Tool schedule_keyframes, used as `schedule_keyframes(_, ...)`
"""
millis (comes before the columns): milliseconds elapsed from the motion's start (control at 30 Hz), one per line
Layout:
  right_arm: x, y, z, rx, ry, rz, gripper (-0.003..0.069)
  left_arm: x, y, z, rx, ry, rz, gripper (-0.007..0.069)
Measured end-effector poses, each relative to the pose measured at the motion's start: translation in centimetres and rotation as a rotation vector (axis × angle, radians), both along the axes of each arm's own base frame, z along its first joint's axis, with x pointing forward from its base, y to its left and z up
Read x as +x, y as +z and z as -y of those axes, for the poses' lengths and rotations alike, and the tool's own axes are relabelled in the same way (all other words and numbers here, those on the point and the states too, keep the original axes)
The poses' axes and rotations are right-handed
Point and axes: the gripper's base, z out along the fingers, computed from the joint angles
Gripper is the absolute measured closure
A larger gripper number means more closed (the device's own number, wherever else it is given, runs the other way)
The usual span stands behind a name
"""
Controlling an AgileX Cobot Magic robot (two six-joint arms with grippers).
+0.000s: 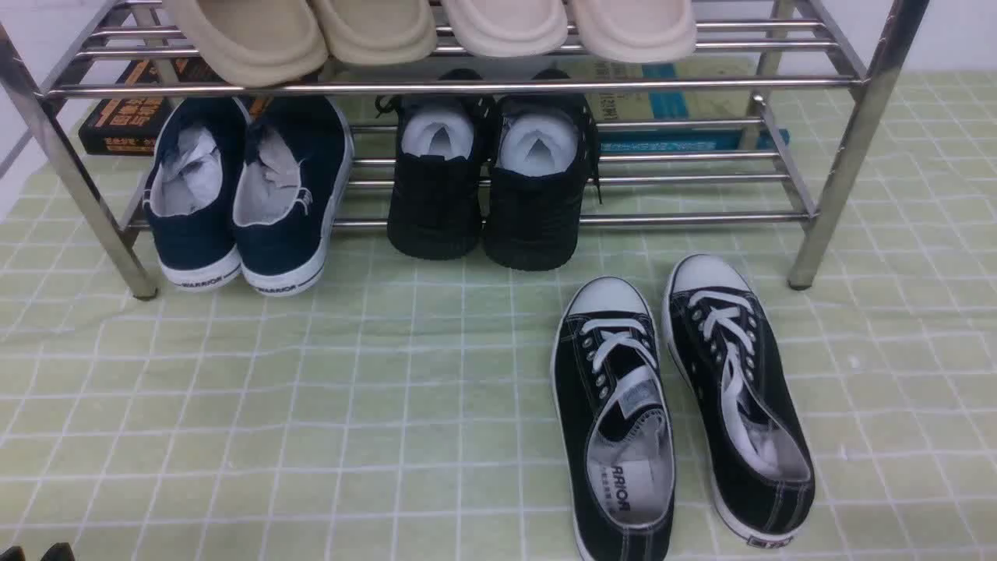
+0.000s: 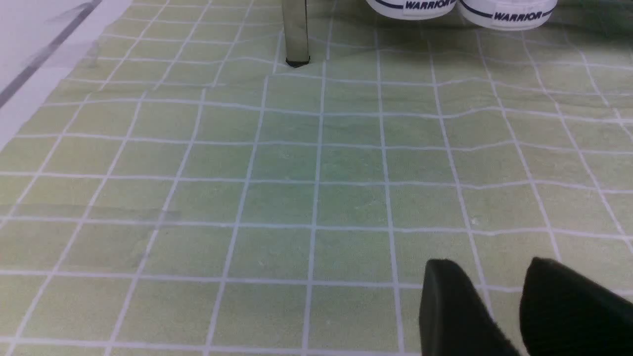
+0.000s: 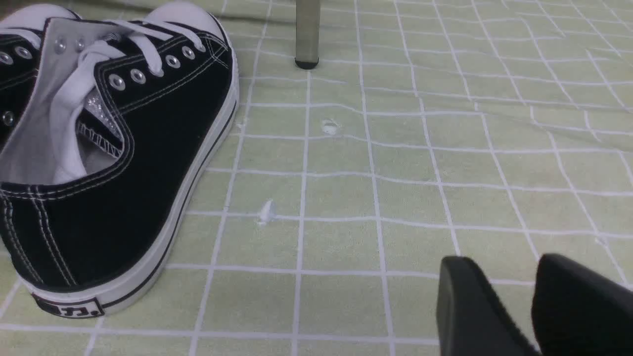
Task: Take the shoes off the shelf with your hand from the green coffee tablecloth.
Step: 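Grasp the leftmost shoe on the bottom shelf of the shoe rack with the left gripper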
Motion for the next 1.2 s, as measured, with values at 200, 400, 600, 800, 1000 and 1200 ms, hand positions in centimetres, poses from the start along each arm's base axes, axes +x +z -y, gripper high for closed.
schedule_keyframes(200, 0.0, 0.0, 0.0, 0.000, 0.000, 0.000, 0.0432, 0.0, 0.0, 0.0, 0.000, 0.000, 0.000, 0.0383)
schedule_keyframes(400, 0.0, 0.0, 0.0, 0.000, 0.000, 0.000, 0.0431, 0.0, 0.0, 0.0, 0.000, 0.000, 0.000, 0.0383)
schedule_keyframes(600, 0.0, 0.0, 0.0, 0.000, 0.000, 0.000, 0.0427, 0.0, 0.0, 0.0, 0.002, 0.000, 0.000, 0.0383)
schedule_keyframes(800, 0.0, 0.0, 0.0, 0.000, 0.000, 0.000, 0.0422, 0.0, 0.0, 0.0, 0.004, 0.000, 0.000, 0.0383)
schedule_keyframes(1000, 0.0, 0.0, 0.0, 0.000, 0.000, 0.000, 0.0422, 0.0, 0.0, 0.5, -0.251, 0.021, -0.002, 0.0383)
schedule_keyframes(1200, 0.0, 0.0, 0.0, 0.000, 0.000, 0.000, 0.0422, -0.1, 0.2, 1.8, -0.924, 0.076, -0.061, 0.0383)
